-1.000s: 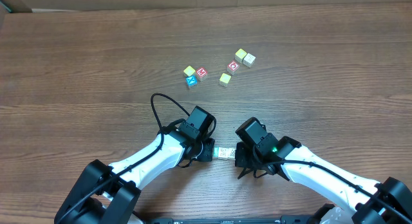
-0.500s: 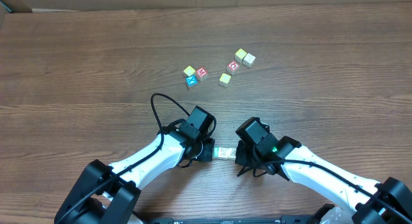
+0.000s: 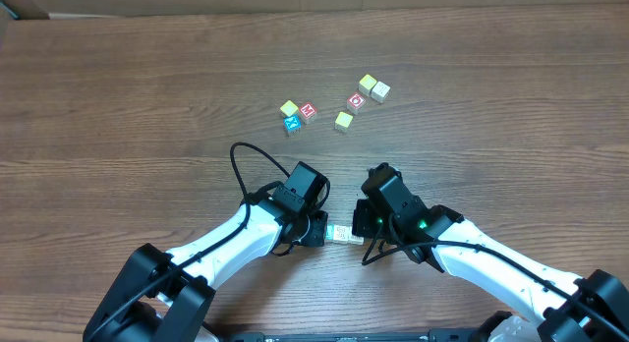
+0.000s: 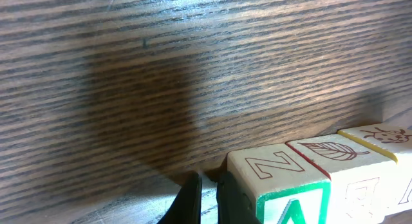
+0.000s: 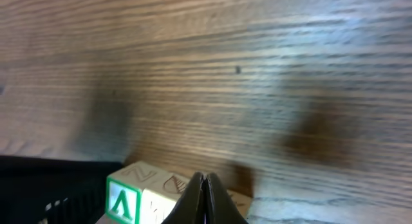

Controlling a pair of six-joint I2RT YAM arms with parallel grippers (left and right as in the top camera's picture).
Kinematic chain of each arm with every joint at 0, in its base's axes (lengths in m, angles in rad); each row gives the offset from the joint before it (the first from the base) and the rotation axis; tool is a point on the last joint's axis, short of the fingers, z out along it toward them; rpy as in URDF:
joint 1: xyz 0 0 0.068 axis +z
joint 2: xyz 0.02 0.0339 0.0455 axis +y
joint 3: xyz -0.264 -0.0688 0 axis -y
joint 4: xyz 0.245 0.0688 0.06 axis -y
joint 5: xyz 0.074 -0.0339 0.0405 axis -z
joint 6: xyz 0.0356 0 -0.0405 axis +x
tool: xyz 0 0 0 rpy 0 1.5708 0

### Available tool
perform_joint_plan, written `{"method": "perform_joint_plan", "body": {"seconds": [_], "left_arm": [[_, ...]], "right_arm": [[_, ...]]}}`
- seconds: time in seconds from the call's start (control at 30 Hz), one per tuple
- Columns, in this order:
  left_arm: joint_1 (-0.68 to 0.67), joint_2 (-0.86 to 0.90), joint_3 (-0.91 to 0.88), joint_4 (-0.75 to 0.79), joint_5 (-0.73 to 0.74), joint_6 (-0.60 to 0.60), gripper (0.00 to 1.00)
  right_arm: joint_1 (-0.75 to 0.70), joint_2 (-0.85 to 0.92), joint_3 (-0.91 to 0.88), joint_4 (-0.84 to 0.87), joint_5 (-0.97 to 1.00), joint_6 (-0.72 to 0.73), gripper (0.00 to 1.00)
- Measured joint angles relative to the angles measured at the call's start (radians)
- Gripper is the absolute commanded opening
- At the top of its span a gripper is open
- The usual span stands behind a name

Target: Flip 3 blocks

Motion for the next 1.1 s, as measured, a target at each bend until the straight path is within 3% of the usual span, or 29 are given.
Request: {"method": "perform_joint_plan", "body": {"seconds": [0.43,1.1], "left_arm": [[0.0,0.0,0.0,0.0,0.0,0.0,0.04],[0.0,0.0,0.0,0.0,0.0,0.0,0.04]], "right_arm": [[0.0,0.025,0.001,-0.018,-0.092,0.007,0.04],[-0.005,0.066,0.003,-0.003,-0.077,0.011,0.04]]}}
